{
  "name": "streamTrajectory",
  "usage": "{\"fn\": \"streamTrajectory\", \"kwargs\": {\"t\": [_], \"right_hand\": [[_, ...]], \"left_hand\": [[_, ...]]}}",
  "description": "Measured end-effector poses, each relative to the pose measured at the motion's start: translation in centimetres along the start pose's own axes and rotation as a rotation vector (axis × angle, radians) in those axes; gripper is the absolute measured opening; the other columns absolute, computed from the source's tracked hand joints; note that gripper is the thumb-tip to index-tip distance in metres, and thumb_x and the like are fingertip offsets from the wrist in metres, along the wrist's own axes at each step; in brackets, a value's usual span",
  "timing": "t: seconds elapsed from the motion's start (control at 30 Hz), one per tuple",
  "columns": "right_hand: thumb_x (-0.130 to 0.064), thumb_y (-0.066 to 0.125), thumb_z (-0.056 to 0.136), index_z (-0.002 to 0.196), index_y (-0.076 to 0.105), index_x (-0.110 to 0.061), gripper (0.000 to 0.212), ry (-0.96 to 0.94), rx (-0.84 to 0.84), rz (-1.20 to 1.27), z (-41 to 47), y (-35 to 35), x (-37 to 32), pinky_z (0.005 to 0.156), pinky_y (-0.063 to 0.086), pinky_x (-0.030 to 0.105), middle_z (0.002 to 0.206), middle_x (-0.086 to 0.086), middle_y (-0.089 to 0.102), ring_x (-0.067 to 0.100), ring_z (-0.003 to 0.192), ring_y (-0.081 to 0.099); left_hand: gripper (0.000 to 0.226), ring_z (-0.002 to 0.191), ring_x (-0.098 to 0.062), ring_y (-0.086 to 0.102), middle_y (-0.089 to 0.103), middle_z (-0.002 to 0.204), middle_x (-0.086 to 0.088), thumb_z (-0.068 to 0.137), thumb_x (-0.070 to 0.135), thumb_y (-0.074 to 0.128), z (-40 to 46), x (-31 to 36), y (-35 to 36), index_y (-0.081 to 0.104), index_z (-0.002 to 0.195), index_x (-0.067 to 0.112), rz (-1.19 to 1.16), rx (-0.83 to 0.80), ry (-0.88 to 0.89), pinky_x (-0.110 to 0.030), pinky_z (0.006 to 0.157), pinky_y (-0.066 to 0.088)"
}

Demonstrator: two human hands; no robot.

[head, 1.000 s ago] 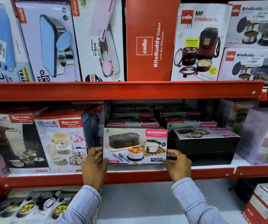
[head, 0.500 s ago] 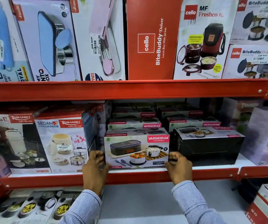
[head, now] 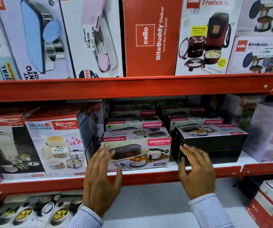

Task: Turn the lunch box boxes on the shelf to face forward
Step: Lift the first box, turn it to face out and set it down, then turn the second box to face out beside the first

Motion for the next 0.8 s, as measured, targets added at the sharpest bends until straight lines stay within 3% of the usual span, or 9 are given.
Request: {"fn": "streamTrajectory", "kwargs": {"t": [0.07, 0.17, 0.37, 0.6, 0.67, 0.73, 0.8], "right_hand": [[-0.027, 0.051, 0.087, 0.134, 0.054, -0.014, 0.049, -0.108, 0.0, -0.123, 0.8, -0.9, -0.2, 0.115, 0.03, 0.043, 0.145, 0.009, 0.051, 0.027, 0.14, 0.036], [-0.034, 0.049, 0.089, 0.146, 0.036, -0.014, 0.062, -0.181, -0.06, -0.288, 1.9, -2.0, -0.1, 0.121, 0.009, 0.053, 0.16, 0.014, 0.022, 0.033, 0.15, 0.008], [-0.041, 0.042, 0.09, 0.15, 0.024, -0.015, 0.068, -0.145, -0.141, -0.369, 3.1, -4.3, 8.4, 0.119, 0.004, 0.059, 0.162, 0.014, 0.009, 0.034, 0.15, 0.0], [-0.045, 0.038, 0.091, 0.15, 0.026, -0.015, 0.067, -0.146, -0.194, -0.169, 6.2, -6.1, 16.7, 0.122, 0.001, 0.05, 0.163, 0.013, 0.009, 0.032, 0.15, -0.004], [-0.048, 0.037, 0.09, 0.151, 0.021, -0.017, 0.07, -0.072, -0.232, -0.051, 7.0, -6.3, 18.5, 0.122, 0.003, 0.046, 0.163, 0.01, 0.006, 0.028, 0.151, -0.003], [-0.049, 0.041, 0.089, 0.15, 0.021, -0.016, 0.073, 0.059, -0.259, 0.113, 8.0, -6.4, 19.9, 0.122, 0.014, 0.044, 0.163, 0.011, 0.012, 0.027, 0.15, 0.008], [-0.046, 0.047, 0.089, 0.148, 0.026, -0.012, 0.071, 0.174, -0.288, 0.248, 9.0, -6.6, 20.6, 0.118, 0.024, 0.042, 0.157, 0.016, 0.028, 0.029, 0.146, 0.025]], "left_hand": [[0.066, 0.149, -0.03, 0.029, 0.039, 0.156, -0.015, 0.082, 0.034, 0.062, 0.8, 2.3, 0.8, 0.042, 0.142, 0.014, 0.078, -0.036, 0.172, -0.056, 0.119, 0.029], [0.077, 0.153, -0.034, 0.013, 0.024, 0.163, -0.016, 0.084, 0.034, 0.064, 1.9, 5.9, 2.7, 0.034, 0.15, 0.01, 0.144, -0.105, 0.282, -0.061, 0.119, 0.023], [0.082, 0.155, -0.028, 0.007, 0.015, 0.166, -0.012, 0.087, 0.037, 0.057, 1.3, 14.1, 9.5, 0.021, 0.154, 0.008, 0.217, -0.256, 0.324, -0.05, 0.121, 0.016], [0.076, 0.154, -0.021, 0.012, 0.017, 0.166, -0.006, 0.09, 0.038, 0.053, 1.8, 19.2, 14.5, 0.022, 0.154, 0.011, 0.168, -0.291, 0.122, -0.041, 0.124, 0.021], [0.076, 0.153, -0.018, 0.018, 0.018, 0.165, 0.0, 0.091, 0.038, 0.057, 1.8, 20.1, 14.8, 0.021, 0.154, 0.015, 0.099, -0.295, -0.019, -0.029, 0.123, 0.015], [0.078, 0.149, -0.017, 0.027, 0.028, 0.162, 0.0, 0.09, 0.036, 0.062, 2.2, 20.8, 14.9, 0.022, 0.154, 0.016, 0.011, -0.296, -0.145, -0.022, 0.119, 0.016], [0.08, 0.147, -0.019, 0.031, 0.035, 0.159, -0.004, 0.088, 0.037, 0.065, 2.8, 21.5, 14.8, 0.024, 0.153, 0.015, -0.026, -0.278, -0.213, -0.026, 0.118, 0.022]]}}
Point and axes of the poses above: each hand's wrist, its own z-axis towards the middle knuckle, its own y-axis out of the palm, x = y × z, the point moved 4 cm from there along z, towards the middle knuckle
